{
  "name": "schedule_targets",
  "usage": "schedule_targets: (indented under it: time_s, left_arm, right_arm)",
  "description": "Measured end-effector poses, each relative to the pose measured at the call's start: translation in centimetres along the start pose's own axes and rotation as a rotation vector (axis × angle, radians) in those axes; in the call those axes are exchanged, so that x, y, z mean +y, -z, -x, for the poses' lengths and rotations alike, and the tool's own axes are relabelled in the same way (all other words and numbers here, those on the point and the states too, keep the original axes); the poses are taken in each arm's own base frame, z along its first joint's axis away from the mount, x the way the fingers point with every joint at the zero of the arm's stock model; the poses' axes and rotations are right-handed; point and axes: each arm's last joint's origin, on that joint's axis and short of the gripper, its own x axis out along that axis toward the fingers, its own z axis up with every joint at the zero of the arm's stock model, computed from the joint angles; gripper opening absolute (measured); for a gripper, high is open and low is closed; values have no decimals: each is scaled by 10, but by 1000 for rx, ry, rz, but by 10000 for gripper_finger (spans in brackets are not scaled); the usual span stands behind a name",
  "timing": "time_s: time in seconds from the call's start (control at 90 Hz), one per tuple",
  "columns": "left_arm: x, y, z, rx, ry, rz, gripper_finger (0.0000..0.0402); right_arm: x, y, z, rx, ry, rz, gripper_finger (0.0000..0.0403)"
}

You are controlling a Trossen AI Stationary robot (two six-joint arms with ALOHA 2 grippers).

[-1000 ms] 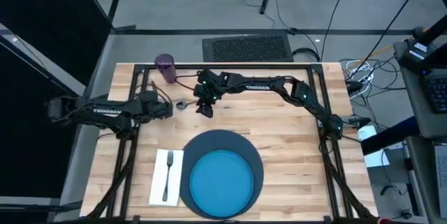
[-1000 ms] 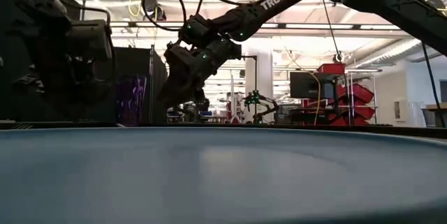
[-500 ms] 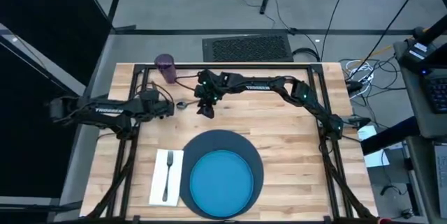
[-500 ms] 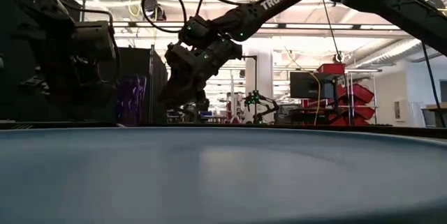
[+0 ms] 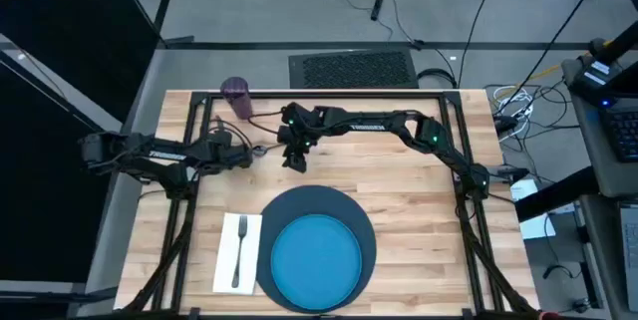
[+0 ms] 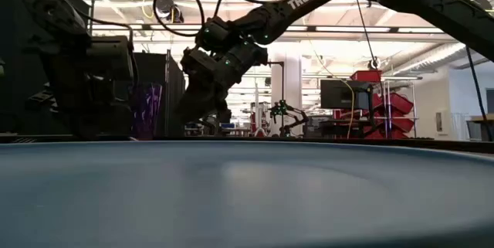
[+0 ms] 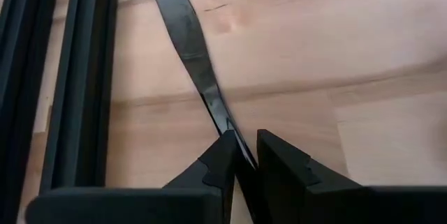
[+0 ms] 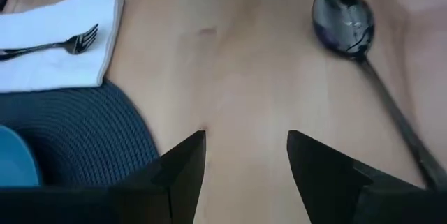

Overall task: Set table place
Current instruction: Move the silver knife to the middle right of the table

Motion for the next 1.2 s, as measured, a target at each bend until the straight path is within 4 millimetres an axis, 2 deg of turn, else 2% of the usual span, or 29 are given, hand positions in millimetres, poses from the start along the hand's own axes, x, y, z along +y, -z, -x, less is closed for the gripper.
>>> schedule_targets:
  time_s: [0.4, 0.5, 0.922, 1.2]
  left_arm:
    - [-11, 0, -3, -10, 62, 23, 47]
    - [-17, 0, -2, -16, 111, 31, 47]
    - [-48, 7, 13, -29, 418, 60, 47]
    - [-74, 14, 7, -72, 537, 90, 47]
  right_arm:
    - [0, 1, 0, 9, 0, -6, 187]
    - [2, -1, 6, 12, 3, -6, 187]
    - [34, -31, 71, -78, 18, 77, 187]
    - [54, -41, 110, -112, 23, 109, 187]
